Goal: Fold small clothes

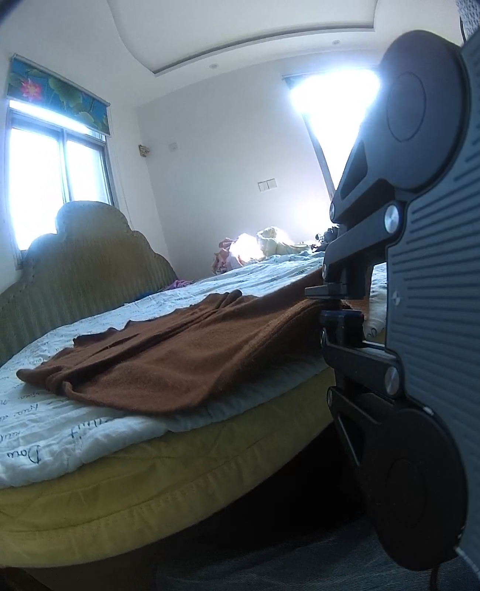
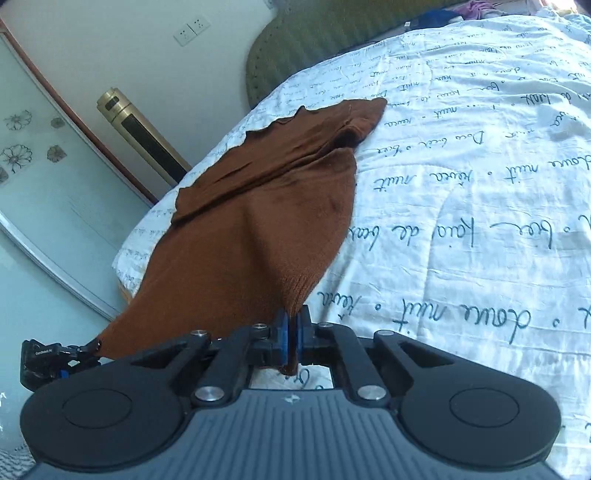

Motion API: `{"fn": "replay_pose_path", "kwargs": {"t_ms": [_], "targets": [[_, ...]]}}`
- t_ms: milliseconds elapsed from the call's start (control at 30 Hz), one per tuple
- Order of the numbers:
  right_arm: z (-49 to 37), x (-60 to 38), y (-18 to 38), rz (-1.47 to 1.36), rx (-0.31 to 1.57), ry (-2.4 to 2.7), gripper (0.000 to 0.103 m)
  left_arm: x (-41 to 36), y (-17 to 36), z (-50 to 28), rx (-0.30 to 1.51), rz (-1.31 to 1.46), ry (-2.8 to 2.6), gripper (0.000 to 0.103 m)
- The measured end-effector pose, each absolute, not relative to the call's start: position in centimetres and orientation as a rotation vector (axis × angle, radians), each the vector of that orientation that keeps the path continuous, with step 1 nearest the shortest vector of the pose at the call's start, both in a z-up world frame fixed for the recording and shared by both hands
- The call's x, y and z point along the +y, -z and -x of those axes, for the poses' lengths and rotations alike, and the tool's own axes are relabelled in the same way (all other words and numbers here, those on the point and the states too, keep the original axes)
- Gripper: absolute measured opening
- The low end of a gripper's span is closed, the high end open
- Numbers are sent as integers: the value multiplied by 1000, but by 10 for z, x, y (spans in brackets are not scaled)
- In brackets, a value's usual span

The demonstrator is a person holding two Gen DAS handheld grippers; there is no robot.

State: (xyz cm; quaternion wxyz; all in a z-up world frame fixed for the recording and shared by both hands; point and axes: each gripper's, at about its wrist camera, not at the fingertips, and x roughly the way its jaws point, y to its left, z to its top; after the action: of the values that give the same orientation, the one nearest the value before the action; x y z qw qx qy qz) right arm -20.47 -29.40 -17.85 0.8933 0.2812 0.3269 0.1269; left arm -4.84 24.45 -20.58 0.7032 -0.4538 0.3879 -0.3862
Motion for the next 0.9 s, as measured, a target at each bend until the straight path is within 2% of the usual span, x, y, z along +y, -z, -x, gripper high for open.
{"fn": "replay_pose_path", "kwargs": {"t_ms": [567,700,900], "targets": [[160,-315,121,-577,488,-275,4,246,143,-9,637,1012,823,3],[121,-332,111,-619,469,-287,4,246,124,-38,588,1006,817,3],[30,-362,128,-760,517,-289,4,238,111,-114,586,1014,761,0]]}}
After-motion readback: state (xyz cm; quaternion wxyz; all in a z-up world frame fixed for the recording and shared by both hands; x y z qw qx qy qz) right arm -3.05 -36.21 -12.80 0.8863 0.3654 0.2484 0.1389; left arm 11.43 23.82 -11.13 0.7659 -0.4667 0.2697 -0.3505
